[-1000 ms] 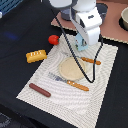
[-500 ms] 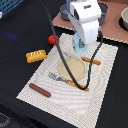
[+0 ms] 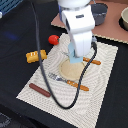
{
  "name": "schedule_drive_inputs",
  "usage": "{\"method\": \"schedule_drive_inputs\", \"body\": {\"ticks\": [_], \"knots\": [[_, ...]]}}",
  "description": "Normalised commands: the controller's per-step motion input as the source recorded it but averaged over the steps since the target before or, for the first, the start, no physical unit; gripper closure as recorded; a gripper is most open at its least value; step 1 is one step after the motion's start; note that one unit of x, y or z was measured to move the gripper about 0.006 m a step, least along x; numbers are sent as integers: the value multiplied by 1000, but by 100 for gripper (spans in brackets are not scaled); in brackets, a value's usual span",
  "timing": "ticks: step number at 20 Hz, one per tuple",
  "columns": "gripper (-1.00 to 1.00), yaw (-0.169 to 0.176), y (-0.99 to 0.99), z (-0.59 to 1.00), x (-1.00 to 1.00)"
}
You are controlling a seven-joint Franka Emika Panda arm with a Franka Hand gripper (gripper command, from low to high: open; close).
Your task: Interact with the objects in diverse but meaningful ways.
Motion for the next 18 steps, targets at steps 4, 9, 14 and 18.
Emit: {"method": "schedule_drive_inputs", "body": {"ticks": [4, 9, 14, 18], "knots": [[100, -42, -859, 34, 285], [100, -65, -842, 20, 141], [100, -80, -762, 23, 135], [100, -96, -614, 47, 215]]}}
